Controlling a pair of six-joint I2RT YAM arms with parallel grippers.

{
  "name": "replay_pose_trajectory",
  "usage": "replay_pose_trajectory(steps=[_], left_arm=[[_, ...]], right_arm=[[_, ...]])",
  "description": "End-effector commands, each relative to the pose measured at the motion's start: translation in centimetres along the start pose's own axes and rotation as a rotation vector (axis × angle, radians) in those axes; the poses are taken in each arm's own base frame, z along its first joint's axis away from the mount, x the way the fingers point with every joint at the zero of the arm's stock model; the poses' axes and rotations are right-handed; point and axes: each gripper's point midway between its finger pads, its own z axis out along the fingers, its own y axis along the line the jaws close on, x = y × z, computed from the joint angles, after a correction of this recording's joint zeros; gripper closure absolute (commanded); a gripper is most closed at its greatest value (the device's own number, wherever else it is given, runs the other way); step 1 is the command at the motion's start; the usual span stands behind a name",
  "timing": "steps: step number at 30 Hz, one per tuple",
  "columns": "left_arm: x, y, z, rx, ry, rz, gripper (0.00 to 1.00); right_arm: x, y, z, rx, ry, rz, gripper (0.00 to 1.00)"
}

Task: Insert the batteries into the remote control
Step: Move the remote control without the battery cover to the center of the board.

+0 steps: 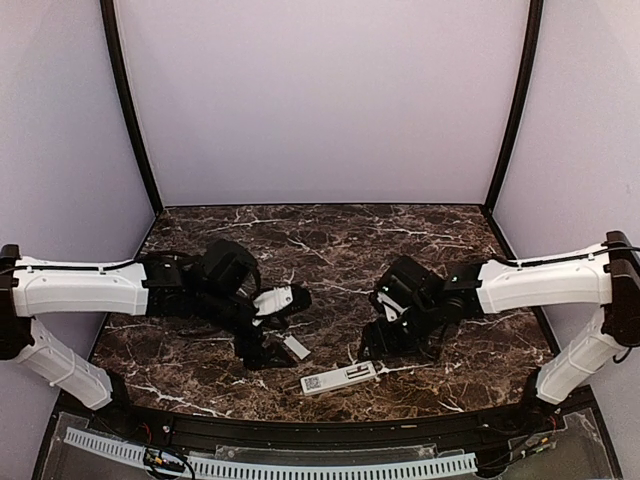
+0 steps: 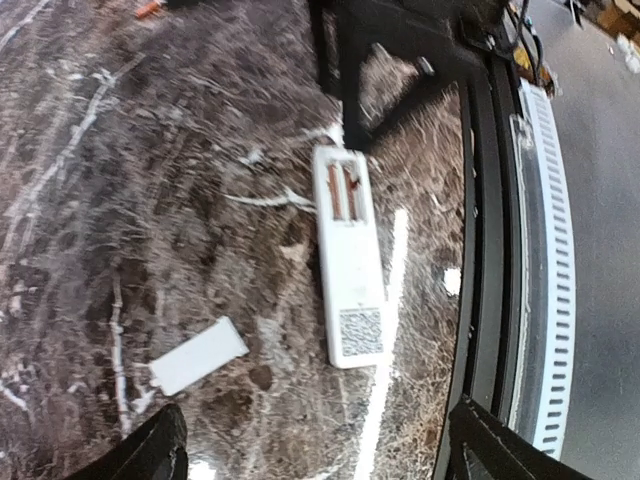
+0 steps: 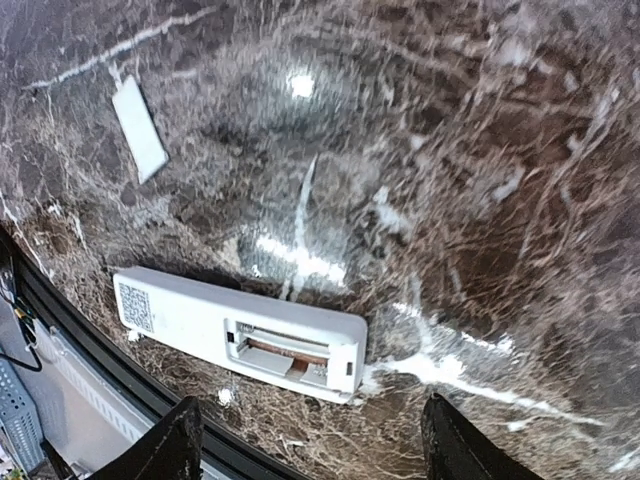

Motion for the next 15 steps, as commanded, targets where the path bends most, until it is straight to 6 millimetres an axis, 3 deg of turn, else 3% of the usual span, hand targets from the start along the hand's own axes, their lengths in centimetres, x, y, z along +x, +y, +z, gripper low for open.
replay_pose_trajectory(steps=[1,8,11,15], left_arm=[[3.2,-2.5,3.1,-0.016,0.138,0.179,0.07],[1.9,-3.4,6.7,0.002,0.138,0.212,0.02],[3.2,-2.7,8.9,-0.009,0.177,0.237,0.01],[3.7,-2.6,10.3,0.006,0.191,0.258,0.02]], right_arm=[[-3.9,-3.4,-2.7,0.068,-0.116,0.013,0.28],[-11.4,-12.2,-8.1,0.241,-0.352,0.079,0.43],[-13.5,-15.5,-9.6,0.310,-0.366,0.106,0.51],[-15.0,-18.5,-10.7,0.386,-0.345,0.110,0.51]])
